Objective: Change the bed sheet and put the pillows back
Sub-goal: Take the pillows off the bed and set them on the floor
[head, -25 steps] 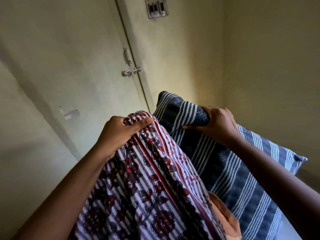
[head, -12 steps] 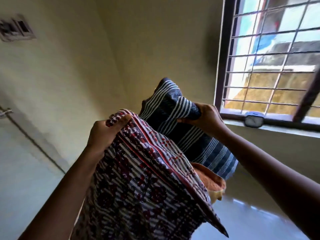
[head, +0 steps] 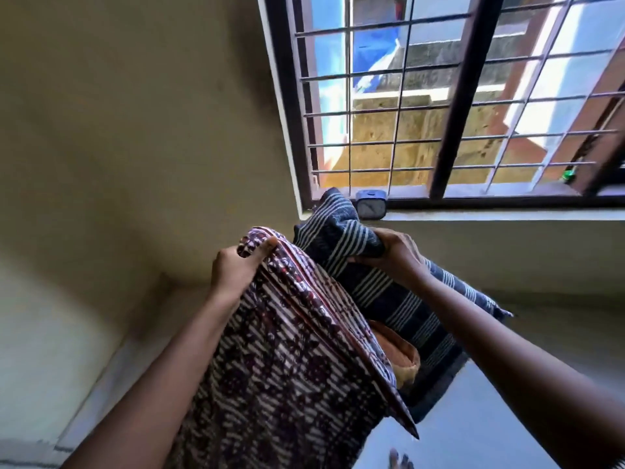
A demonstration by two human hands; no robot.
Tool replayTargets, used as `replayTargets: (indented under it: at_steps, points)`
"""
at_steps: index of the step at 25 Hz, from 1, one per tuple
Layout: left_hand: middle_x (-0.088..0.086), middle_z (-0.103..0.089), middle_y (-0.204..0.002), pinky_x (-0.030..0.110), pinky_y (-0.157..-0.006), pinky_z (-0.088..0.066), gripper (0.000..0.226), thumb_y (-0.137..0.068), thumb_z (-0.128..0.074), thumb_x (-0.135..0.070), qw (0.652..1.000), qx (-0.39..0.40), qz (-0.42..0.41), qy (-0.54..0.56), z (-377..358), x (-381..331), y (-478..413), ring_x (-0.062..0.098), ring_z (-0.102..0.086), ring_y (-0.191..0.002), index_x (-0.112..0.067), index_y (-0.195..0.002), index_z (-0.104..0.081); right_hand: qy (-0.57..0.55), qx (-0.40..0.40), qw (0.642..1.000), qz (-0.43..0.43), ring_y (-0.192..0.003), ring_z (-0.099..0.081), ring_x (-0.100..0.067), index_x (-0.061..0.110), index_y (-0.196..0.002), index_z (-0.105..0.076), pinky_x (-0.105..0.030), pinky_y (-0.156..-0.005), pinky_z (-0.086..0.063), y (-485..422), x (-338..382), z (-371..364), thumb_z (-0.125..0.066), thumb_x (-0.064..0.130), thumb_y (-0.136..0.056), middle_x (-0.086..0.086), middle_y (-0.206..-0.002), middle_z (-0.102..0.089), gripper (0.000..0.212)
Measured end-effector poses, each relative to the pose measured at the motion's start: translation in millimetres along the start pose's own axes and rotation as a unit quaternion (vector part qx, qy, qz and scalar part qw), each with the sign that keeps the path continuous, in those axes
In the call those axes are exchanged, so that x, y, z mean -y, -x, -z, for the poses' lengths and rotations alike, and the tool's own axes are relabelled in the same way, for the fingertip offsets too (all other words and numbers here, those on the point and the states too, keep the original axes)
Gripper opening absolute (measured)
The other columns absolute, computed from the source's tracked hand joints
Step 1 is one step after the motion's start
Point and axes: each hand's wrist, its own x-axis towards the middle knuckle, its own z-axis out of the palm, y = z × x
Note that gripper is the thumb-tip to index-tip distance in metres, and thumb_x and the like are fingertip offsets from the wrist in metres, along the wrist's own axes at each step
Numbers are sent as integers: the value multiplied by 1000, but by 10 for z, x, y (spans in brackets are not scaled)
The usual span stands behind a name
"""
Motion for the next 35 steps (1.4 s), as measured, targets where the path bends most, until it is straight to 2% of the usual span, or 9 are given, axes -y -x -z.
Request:
replayTargets:
  at_steps: [5, 8, 13, 19, 23, 26, 30, 32, 35]
  points:
    - [-7, -38, -49, 28, -50, -26, 92, -19, -27, -104, 999, 36, -9, -30, -1173, -410, -552, 8, -32, -48, -18, -52, -37, 23, -5, 998, -66, -95, -64, -20, 28, -111, -66, -32, -74, -47, -327, -1097, 452, -77, 52, -64, -1, -104, -71, 54]
    - [-6, -40, -50, 29, -51, -28, 91, -25, -30, -103, 999, 44, 4, -20, -1590, -329, -573, 8, -34, -50, -16, -51, -37, 54, 7, 995, -84, -91, -64, -23, 26, -107, -67, -32, -70, -44, -402, -1576, 608, -76, 54, -64, -2, -100, -71, 52]
    - [2, -57, -59, 30, -54, -35, 79, -51, -54, -88, 991, 62, 120, -21, -1979, 228, -169, 12, -47, -60, -10, -61, -54, 116, 37, 985, -118, -93, -63, -30, 22, -102, -67, -37, -74, -45, -371, -2270, 682, -75, 53, -66, -6, -100, -69, 48]
    - [14, -65, -69, 31, -58, -37, 57, -71, -61, -64, 970, 134, 180, -99, -2462, 611, -41, 27, -60, -69, -7, -64, -57, 239, 167, 954, -67, -100, -61, -25, 25, -111, -62, -34, -74, -41, -497, -2664, 434, -66, 56, -74, -1, -105, -66, 49]
    - [14, -61, -64, 29, -55, -33, 69, -66, -57, -69, 962, 150, 201, -105, -2610, 681, -132, 25, -57, -64, 0, -65, -54, 244, 208, 940, -114, -100, -60, -24, 26, -111, -61, -33, -74, -38, -533, -2933, 295, -67, 53, -74, 1, -103, -65, 46]
    - [4, -49, -56, 27, -51, -27, 57, -69, -60, -64, 960, 171, 189, -115, -2781, 556, -315, 18, -45, -56, -10, -59, -45, 248, 210, 933, -152, -101, -59, -25, 24, -111, -61, -33, -76, -37, -588, -3174, 333, -67, 51, -76, 0, -105, -64, 44]
    - [12, -59, -66, 28, -53, -35, 64, -67, -63, -65, 963, 174, 170, -114, -3074, 345, -534, 22, -55, -67, -2, -70, -58, 252, 244, 924, -152, -106, -58, -24, 25, -111, -60, -33, -76, -36, -833, -3490, 270, -68, 49, -76, 1, -110, -64, 43]
    - [16, -63, -72, 30, -57, -42, 73, -62, -58, -74, 961, 162, 189, -116, -3187, 305, -603, 28, -59, -75, -1, -73, -59, 258, 295, 910, -136, -112, -55, -24, 25, -115, -57, -34, -79, -37, -1090, -3593, 118, -68, 48, -76, 1, -115, -62, 47]
    - [11, -62, -65, 29, -55, -35, 60, -63, -56, -73, 953, 126, 240, -134, -3295, 258, -576, 25, -57, -68, -14, -57, -48, 244, 387, 878, -143, -122, -49, -27, 22, -132, -45, -38, -95, -39, -1444, -3779, -209, -67, 38, -80, -5, -132, -53, 59]
